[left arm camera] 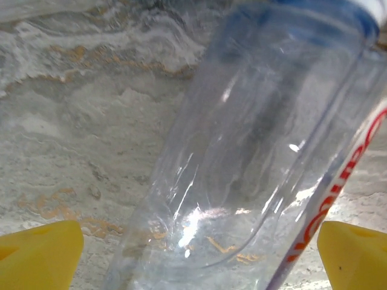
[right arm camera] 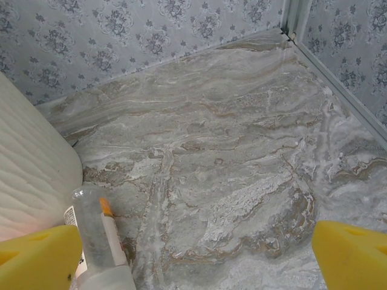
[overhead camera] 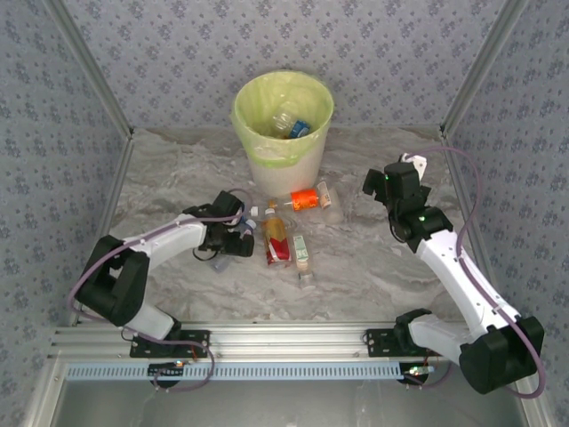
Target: Put the plastic bottles in the bin
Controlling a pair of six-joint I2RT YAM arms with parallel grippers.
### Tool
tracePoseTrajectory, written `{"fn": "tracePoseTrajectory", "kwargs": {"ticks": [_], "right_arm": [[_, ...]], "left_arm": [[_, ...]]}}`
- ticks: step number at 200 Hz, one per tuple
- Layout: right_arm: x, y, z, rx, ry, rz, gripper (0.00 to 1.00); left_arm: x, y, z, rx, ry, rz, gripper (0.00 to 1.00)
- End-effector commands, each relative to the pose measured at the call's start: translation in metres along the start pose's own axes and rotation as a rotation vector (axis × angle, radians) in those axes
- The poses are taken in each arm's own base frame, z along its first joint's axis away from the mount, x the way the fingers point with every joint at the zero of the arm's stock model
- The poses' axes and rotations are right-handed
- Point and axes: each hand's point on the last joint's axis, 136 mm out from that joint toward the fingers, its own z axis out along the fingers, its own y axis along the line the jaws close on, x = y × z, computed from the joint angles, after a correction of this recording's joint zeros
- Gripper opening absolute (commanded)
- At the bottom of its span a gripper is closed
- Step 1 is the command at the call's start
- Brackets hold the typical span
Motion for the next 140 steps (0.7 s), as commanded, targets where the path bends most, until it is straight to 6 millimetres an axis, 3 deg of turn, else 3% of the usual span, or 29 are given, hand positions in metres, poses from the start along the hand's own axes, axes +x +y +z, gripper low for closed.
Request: {"fn": "tracePoseTrajectory", "kwargs": {"ticks": [1, 45, 72, 88, 140], "right_arm": [[-0.016, 0.007, -0.004, -0.022, -0.034, 0.035, 1.00], [-0.014, 0.006, -0.003, -0.015, -0.027, 0.028, 1.00], [-0.015, 0.008, -0.004, -0.033, -0.040, 0.029, 1.00], [-0.018, 0.009, -0.005, -0.045, -0.061, 0.041, 1.00], [-0.024, -0.005, -0.004, 0.005, -0.098, 0.092, 1.00]], "left_arm": [[0.012, 0.005, 0.007, -0.059, 0.075, 0.038, 0.99], [0.004, -0.004, 0.011, -0.050, 0.062, 0.062, 0.89], [-0.001, -0.007, 0.007, -0.044, 0.036, 0.083, 0.75], [-0.004, -0.010, 0.001, -0.026, 0.021, 0.082, 0.63], [-0.012, -0.014, -0.025, 0.007, -0.033, 0.065, 0.50]]}}
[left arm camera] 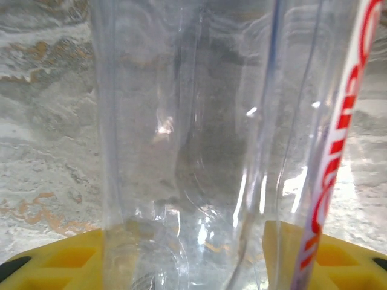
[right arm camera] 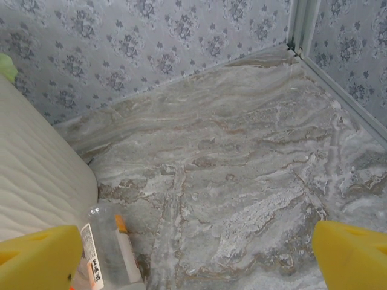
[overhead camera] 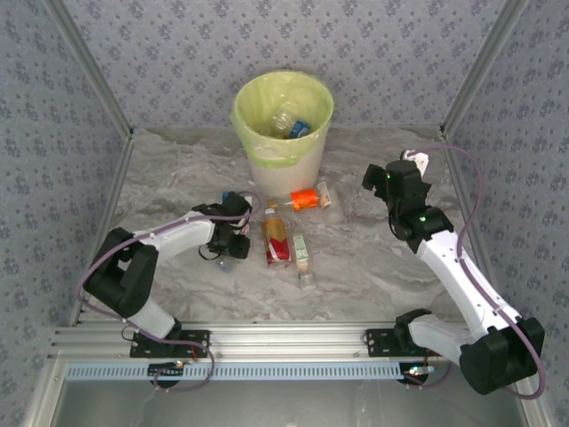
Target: Put the plastic bottles in the bin
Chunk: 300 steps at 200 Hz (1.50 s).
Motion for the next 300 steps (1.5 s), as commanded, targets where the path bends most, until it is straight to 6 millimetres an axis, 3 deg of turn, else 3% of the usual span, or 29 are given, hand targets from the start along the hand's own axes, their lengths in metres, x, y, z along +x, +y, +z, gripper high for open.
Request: {"fn": "tracePoseTrajectory", "kwargs": {"ticks": [1, 36, 91, 158, 210, 242, 300], "right_arm": [[-0.009, -0.009, -0.001, 0.033, -0.039, 0.047, 1.00], [-0.011, -0.008, 0.000, 0.030, -0.040, 0.058, 1.00], [-0.011, 0.000, 0.000, -0.015, -0.038, 0.064, 1.00], [-0.007, 0.013, 0.000, -0.089, -0.017, 0.094, 1.00], [-0.001, 0.012, -0.002, -0.090, 0.007, 0.106, 1.00], [-0.005, 0.009, -0.009, -0.088, -0.008, 0.112, 1.00], [-0.005, -0.002, -0.020, -0.071, -0.030, 0.112, 1.00]], "left_arm": [[-0.011, -0.004, -0.027, 0.027, -0.060, -0.004, 0.50], [-0.024, 0.001, -0.059, 0.026, -0.178, -0.021, 0.44], [-0.065, -0.008, -0.148, 0.152, -0.529, -0.033, 0.43], [-0.149, -0.014, -0.274, 0.222, -0.984, -0.091, 0.43], [-0.204, -0.034, -0.369, 0.303, -1.302, -0.016, 0.43], [-0.232, -0.051, -0.384, 0.331, -1.353, 0.036, 0.44], [-0.268, -0.076, -0.365, 0.375, -1.291, 0.083, 0.44]]}}
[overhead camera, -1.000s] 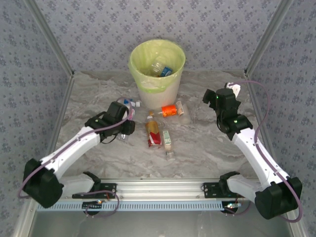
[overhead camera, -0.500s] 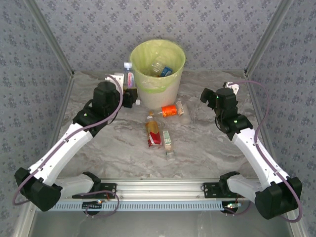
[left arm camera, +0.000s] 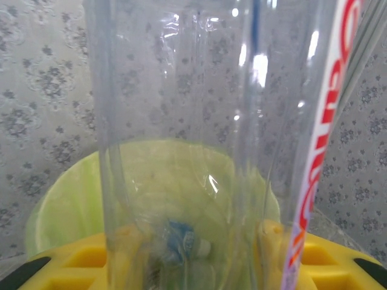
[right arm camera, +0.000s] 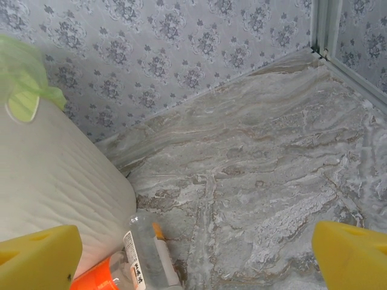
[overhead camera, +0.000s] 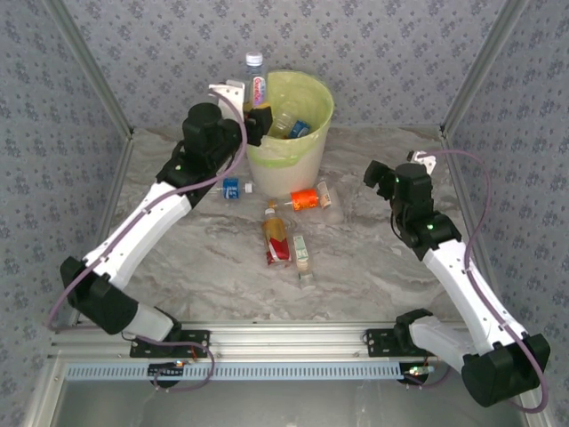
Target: Put the plastic bottles in the bin
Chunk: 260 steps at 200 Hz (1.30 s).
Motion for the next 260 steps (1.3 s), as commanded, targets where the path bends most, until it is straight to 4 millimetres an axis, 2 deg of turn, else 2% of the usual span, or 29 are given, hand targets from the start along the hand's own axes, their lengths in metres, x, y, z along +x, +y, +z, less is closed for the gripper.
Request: {"fn": "tracePoseTrajectory", "kwargs": {"ticks": [1, 68, 88, 92, 95, 103, 123, 133, 148, 149, 157, 192, 198, 218, 251, 260], "right_arm": [[0.007, -0.010, -0.004, 0.030, 0.008, 0.001, 1.00], [0.007, -0.010, -0.008, 0.026, 0.014, 0.002, 1.00], [0.008, -0.013, -0.011, 0.034, 0.016, -0.006, 1.00], [0.008, -0.014, -0.012, 0.038, 0.016, -0.008, 1.00], [0.008, -0.015, -0.012, 0.039, 0.017, -0.009, 1.00], [0.009, -0.016, -0.013, 0.043, 0.019, -0.012, 1.00], [0.009, -0.021, -0.016, 0.059, 0.018, -0.018, 1.00], [0.009, -0.023, -0.017, 0.064, 0.018, -0.023, 1.00], [0.010, -0.025, -0.018, 0.073, 0.018, -0.030, 1.00], [0.010, -0.025, -0.018, 0.072, 0.019, -0.030, 1.00], [0.010, -0.025, -0.018, 0.075, 0.020, -0.032, 1.00], [0.011, -0.026, -0.015, 0.080, 0.018, -0.036, 1.00], [0.011, -0.026, -0.015, 0.078, 0.019, -0.040, 1.00], [0.012, -0.020, -0.011, 0.050, 0.022, -0.062, 1.00], [0.022, -0.010, 0.000, 0.001, 0.048, -0.098, 1.00], [0.028, -0.006, 0.005, -0.020, 0.073, -0.115, 1.00]], "left_arm": [[-0.017, -0.012, 0.009, 0.051, -0.034, 0.016, 0.44], [0.010, 0.016, 0.064, -0.076, 0.067, -0.057, 0.44], [0.018, 0.027, 0.080, -0.129, 0.112, -0.070, 0.48], [0.024, 0.031, 0.084, -0.149, 0.134, -0.078, 0.50], [0.018, 0.032, 0.084, -0.161, 0.129, -0.087, 0.52], [0.023, 0.037, 0.089, -0.190, 0.164, -0.104, 0.58], [0.033, 0.041, 0.098, -0.217, 0.248, -0.112, 0.82], [0.036, 0.039, 0.100, -0.211, 0.288, -0.098, 0.90], [0.025, 0.032, 0.098, -0.180, 0.298, -0.081, 0.97], [0.030, 0.033, 0.097, -0.180, 0.316, -0.079, 0.97], [0.026, 0.029, 0.093, -0.166, 0.324, -0.074, 0.99], [0.004, 0.017, 0.071, -0.103, 0.291, -0.074, 1.00], [-0.006, 0.013, 0.069, -0.083, 0.252, -0.075, 0.99], [-0.015, 0.008, 0.054, -0.051, 0.209, -0.079, 1.00], [-0.018, 0.009, 0.025, -0.043, 0.150, -0.080, 1.00], [-0.009, 0.013, 0.019, -0.054, 0.151, -0.081, 1.00]]}}
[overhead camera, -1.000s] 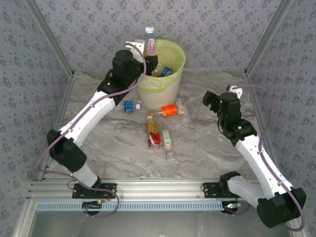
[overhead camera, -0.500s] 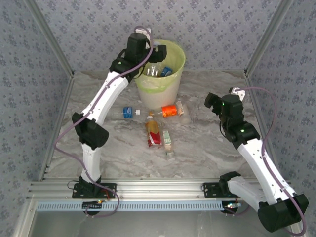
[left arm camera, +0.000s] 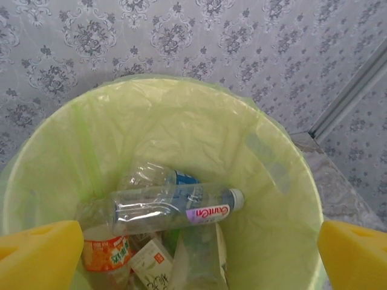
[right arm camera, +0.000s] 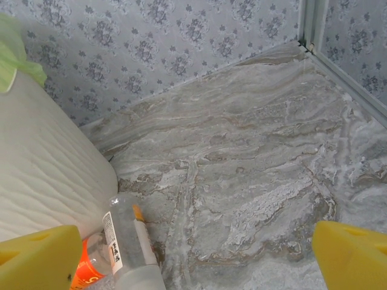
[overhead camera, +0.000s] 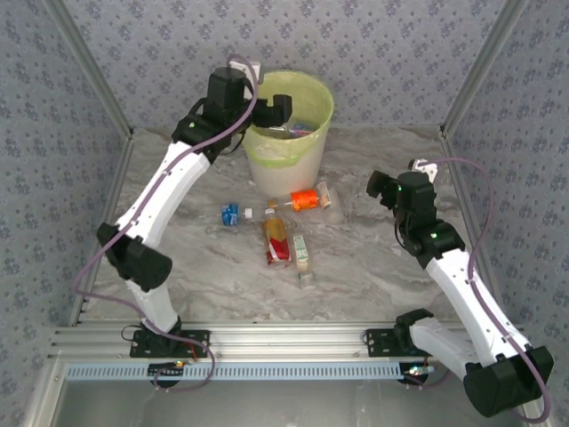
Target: Put the plastic bottles in the bin
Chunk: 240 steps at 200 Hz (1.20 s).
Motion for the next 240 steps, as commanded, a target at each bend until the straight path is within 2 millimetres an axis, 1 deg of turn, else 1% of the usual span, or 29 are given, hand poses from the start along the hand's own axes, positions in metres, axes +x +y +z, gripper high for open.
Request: {"fn": "tracePoseTrajectory", "kwargs": {"ticks": [1, 25, 41, 56, 78, 97, 124, 144, 157, 172, 215, 221, 226, 228, 230, 240], "right_arm": [[0.010, 0.010, 0.013, -0.048, 0.034, -0.053, 1.00], [0.031, 0.030, 0.029, -0.134, 0.130, -0.108, 1.00], [0.045, 0.033, 0.040, -0.135, 0.183, -0.116, 1.00], [0.056, 0.036, 0.048, -0.138, 0.218, -0.127, 1.00], [0.071, 0.040, 0.060, -0.151, 0.260, -0.139, 0.98], [0.083, 0.044, 0.068, -0.164, 0.299, -0.153, 0.97], [0.104, 0.061, 0.077, -0.222, 0.388, -0.215, 0.94], [0.117, 0.061, 0.090, -0.160, 0.426, -0.247, 0.93], [0.125, 0.065, 0.098, -0.160, 0.460, -0.257, 0.92], [0.136, 0.072, 0.109, -0.171, 0.497, -0.274, 0.91], [0.163, 0.089, 0.135, -0.169, 0.588, -0.355, 0.89], [0.168, 0.089, 0.138, -0.161, 0.601, -0.369, 0.88], [0.176, 0.086, 0.140, -0.149, 0.623, -0.384, 0.88], [0.169, 0.092, 0.143, -0.151, 0.606, -0.384, 0.87], [0.169, 0.093, 0.144, -0.149, 0.608, -0.386, 0.87], [0.175, 0.092, 0.148, -0.124, 0.629, -0.402, 0.84]], "left_arm": [[-0.026, -0.006, -0.034, 0.044, -0.140, 0.005, 1.00], [-0.013, 0.005, -0.051, 0.025, -0.180, -0.013, 1.00], [-0.004, 0.016, -0.063, -0.011, -0.202, -0.033, 0.99], [0.003, 0.032, -0.075, -0.077, -0.225, -0.062, 1.00], [0.016, 0.064, -0.092, -0.201, -0.258, -0.104, 0.99], [0.037, 0.095, -0.104, -0.302, -0.255, -0.141, 1.00], [0.076, 0.137, -0.116, -0.427, -0.200, -0.203, 0.99], [0.101, 0.162, -0.127, -0.515, -0.152, -0.246, 1.00], [0.112, 0.173, -0.134, -0.550, -0.138, -0.266, 1.00], [0.120, 0.181, -0.141, -0.577, -0.138, -0.287, 0.99], [0.133, 0.196, -0.155, -0.624, -0.156, -0.331, 1.00], [0.134, 0.198, -0.156, -0.628, -0.157, -0.335, 1.00], [0.135, 0.199, -0.157, -0.632, -0.157, -0.338, 0.99], [0.136, 0.199, -0.157, -0.633, -0.156, -0.339, 0.99], [0.136, 0.200, -0.157, -0.634, -0.155, -0.340, 1.00], [0.138, 0.201, -0.158, -0.640, -0.150, -0.342, 0.99]]}}
